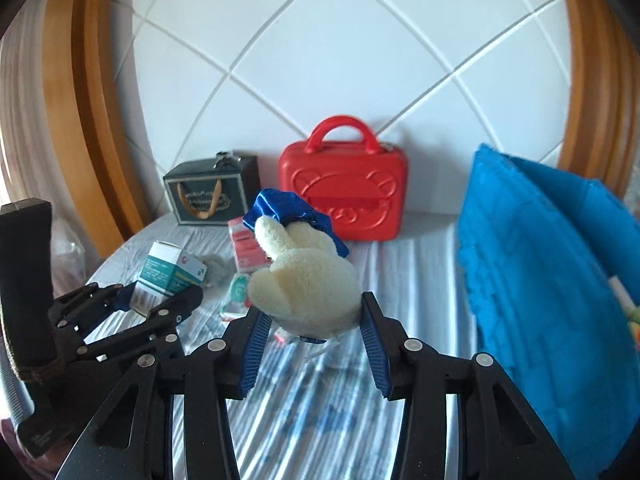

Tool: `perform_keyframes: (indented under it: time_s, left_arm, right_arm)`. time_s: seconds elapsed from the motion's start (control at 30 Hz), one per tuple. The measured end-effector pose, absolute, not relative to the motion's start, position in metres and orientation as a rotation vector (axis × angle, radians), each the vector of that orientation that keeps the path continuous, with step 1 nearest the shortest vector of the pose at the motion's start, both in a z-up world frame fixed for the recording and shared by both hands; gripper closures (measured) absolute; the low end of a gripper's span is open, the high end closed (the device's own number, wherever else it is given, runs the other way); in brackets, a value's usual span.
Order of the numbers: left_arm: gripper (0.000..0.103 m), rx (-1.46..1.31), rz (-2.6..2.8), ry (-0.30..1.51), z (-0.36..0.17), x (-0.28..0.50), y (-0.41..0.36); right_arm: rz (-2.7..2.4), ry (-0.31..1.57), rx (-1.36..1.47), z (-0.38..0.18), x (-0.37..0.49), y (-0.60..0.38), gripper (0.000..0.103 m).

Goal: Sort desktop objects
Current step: 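Carry the medicine box and white bunny over the blue crate with both tools, then open both tools to drop the box and bunny into the crate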

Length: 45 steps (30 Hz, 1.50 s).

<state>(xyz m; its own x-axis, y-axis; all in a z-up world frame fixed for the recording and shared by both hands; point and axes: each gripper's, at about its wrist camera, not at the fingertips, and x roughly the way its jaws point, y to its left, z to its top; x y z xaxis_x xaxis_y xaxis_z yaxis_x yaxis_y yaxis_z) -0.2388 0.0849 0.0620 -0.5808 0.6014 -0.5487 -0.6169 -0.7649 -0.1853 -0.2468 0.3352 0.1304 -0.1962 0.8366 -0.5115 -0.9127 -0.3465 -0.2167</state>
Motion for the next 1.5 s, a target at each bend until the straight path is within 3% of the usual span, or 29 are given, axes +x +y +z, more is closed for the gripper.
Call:
perform_keyframes:
  time_s: [0.47, 0.7, 0.93, 1.17, 1.5]
  left_arm:
    - [0.068, -0.572, 2.202, 0.046, 0.143, -0.107, 0.155]
    - [0.068, -0.506, 2.185, 0.047, 0.182, -0.016, 0.257]
    - [0.068, -0.633, 2.211, 0.151, 0.200, 0.052, 0.364]
    - [0.068, -0.770, 2.186, 0.256, 0.193, 0.076, 0.433]
    - [0.067, -0.912, 2.181, 0.235, 0.185, 0.067, 0.452]
  right_arm:
    - [1.712, 0.082, -0.460, 0.208, -0.118, 0.253, 0.059]
    - [1.662, 0.042, -0.401, 0.249, 0.024, 0.247, 0.059]
    - [1.616, 0.079, -0.476, 0.267, 0.149, 0.289, 0.059]
    - [1.574, 0.181, -0.545, 0.258, 0.223, 0.333, 0.059]
    - [1.576, 0.267, -0.647, 0.245, 0.251, 0.368, 0.058]
